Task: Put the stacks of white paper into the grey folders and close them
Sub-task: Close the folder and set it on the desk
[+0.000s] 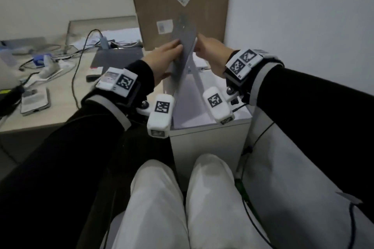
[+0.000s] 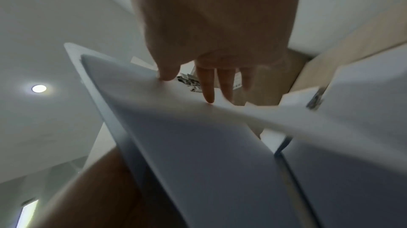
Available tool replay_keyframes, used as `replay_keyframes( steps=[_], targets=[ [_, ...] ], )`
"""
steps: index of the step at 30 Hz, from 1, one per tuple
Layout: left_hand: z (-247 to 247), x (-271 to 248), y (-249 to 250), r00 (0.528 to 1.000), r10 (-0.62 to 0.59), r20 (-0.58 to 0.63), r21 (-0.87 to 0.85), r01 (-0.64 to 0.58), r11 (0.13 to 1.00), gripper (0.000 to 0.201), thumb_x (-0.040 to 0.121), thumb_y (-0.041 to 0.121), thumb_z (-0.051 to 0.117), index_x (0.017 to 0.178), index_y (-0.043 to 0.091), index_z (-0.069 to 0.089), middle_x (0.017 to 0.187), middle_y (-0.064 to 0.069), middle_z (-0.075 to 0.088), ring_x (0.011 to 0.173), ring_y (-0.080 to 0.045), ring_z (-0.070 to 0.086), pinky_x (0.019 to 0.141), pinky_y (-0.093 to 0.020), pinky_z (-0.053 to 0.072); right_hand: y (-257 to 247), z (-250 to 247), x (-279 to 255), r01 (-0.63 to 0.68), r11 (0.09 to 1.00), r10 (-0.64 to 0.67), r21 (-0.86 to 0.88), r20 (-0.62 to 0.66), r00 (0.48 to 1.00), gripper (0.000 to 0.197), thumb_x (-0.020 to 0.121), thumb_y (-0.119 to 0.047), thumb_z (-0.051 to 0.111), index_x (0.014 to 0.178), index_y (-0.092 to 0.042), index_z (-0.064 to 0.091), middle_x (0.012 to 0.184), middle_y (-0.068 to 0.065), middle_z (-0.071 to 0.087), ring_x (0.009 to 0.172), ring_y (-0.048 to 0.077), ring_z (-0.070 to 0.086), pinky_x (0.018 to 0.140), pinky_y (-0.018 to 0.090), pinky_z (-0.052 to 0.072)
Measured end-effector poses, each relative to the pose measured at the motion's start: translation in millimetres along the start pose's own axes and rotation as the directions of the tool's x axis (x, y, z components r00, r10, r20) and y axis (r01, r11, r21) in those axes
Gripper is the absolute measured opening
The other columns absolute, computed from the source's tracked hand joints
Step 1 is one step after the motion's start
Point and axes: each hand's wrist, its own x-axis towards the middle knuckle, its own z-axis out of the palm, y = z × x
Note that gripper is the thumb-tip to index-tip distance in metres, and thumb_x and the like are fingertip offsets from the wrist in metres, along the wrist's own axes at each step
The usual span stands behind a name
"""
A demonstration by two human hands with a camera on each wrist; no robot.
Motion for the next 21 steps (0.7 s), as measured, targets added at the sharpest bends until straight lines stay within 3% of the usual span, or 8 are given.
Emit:
replay_keyframes(
  steps=[2, 3, 5, 7, 9, 12, 16, 21],
  targets=[
    [18.4, 6.6, -8.4, 0.999, -0.038, 0.004, 0.083, 0.037, 0.996, 0.049, 0.094, 0.035, 0.048, 0.142, 0.028, 0.039, 0.150, 0.006, 0.037, 0.138, -0.014, 0.035, 0.104, -0.033, 0.033, 10.1, -20.9, -12.2, -0.102, 0.987, 0.104, 0.121, -0.013, 0.994, 0.058, 0.087, -0.069, 0.030, 0.093, -0.023, 0.064, 0.097, -0.002, 0.071, 0.086, 0.011, 0.068, 0.083, 0.025, 0.049],
    [25.7, 9.0, -13.4, 0.998, -0.061, 0.004, 0.129, 0.060, 0.990, 0.049, 0.095, 0.033, 0.048, 0.143, 0.026, 0.040, 0.150, 0.005, 0.038, 0.136, -0.014, 0.036, 0.102, -0.029, 0.031, 17.3, -30.2, -16.8, -0.150, 0.977, 0.153, 0.152, -0.006, 0.988, 0.064, 0.088, -0.071, 0.024, 0.095, -0.021, 0.064, 0.090, -0.002, 0.071, 0.078, 0.012, 0.068, 0.083, 0.028, 0.047],
    [34.7, 12.5, -25.4, 0.997, -0.083, -0.009, 0.256, 0.082, 0.963, 0.047, 0.096, 0.030, 0.047, 0.142, 0.020, 0.041, 0.149, 0.000, 0.040, 0.136, -0.018, 0.037, 0.106, -0.027, 0.028, 31.0, -47.4, -26.1, -0.213, 0.952, 0.212, 0.220, 0.029, 0.977, 0.073, 0.086, -0.073, 0.014, 0.109, -0.022, 0.061, 0.088, 0.000, 0.071, 0.076, 0.016, 0.068, 0.089, 0.038, 0.043],
    [36.9, 17.7, -40.5, 0.993, -0.111, -0.044, 0.335, 0.119, 0.935, 0.046, 0.096, 0.029, 0.046, 0.139, 0.014, 0.044, 0.146, -0.006, 0.044, 0.134, -0.023, 0.041, 0.104, -0.026, 0.031, 40.5, -59.0, -33.1, -0.266, 0.923, 0.260, 0.279, 0.060, 0.964, 0.073, 0.086, -0.075, 0.012, 0.109, -0.024, 0.059, 0.084, 0.000, 0.071, 0.073, 0.017, 0.068, 0.082, 0.035, 0.050],
    [36.0, 19.9, -53.5, 0.980, -0.175, -0.095, 0.380, 0.199, 0.903, 0.046, 0.096, 0.033, 0.044, 0.136, 0.009, 0.048, 0.141, -0.011, 0.048, 0.128, -0.028, 0.046, 0.095, -0.027, 0.036, 45.4, -67.2, -44.5, -0.302, 0.894, 0.291, 0.332, 0.084, 0.953, 0.064, 0.087, -0.072, 0.023, 0.109, -0.024, 0.059, 0.087, 0.001, 0.070, 0.075, 0.019, 0.069, 0.074, 0.031, 0.054],
    [35.4, 20.4, -68.5, 0.946, -0.302, -0.117, 0.339, 0.324, 0.883, 0.058, 0.093, 0.045, 0.044, 0.132, 0.002, 0.048, 0.130, -0.023, 0.055, 0.117, -0.037, 0.055, 0.090, -0.034, 0.042, 45.7, -72.7, -59.6, -0.304, 0.879, 0.274, 0.367, 0.132, 0.953, 0.043, 0.089, -0.056, 0.047, 0.117, -0.024, 0.053, 0.096, 0.003, 0.063, 0.082, 0.022, 0.066, 0.078, 0.035, 0.057],
    [32.1, 25.2, -78.2, 0.916, -0.368, -0.159, 0.271, 0.399, 0.876, 0.072, 0.087, 0.055, 0.046, 0.132, -0.001, 0.045, 0.128, -0.028, 0.055, 0.114, -0.040, 0.057, 0.095, -0.039, 0.044, 36.7, -65.3, -64.4, -0.304, 0.883, 0.264, 0.358, 0.158, 0.952, 0.005, 0.092, -0.018, 0.055, 0.091, -0.013, 0.056, 0.083, 0.005, 0.057, 0.070, 0.018, 0.063, 0.073, 0.031, 0.058],
    [22.2, 18.9, -77.0, 0.891, -0.418, -0.179, 0.089, 0.437, 0.895, 0.049, 0.089, 0.055, 0.042, 0.104, 0.010, 0.054, 0.084, -0.012, 0.052, 0.064, -0.023, 0.050, 0.068, -0.030, 0.044, 3.1, -31.5, -56.7, -0.232, 0.849, 0.193, 0.475, 0.129, 0.973, 0.016, 0.091, -0.005, 0.046, 0.078, -0.012, 0.049, 0.075, 0.006, 0.051, 0.066, 0.022, 0.060, 0.063, 0.031, 0.057]
  ],
)
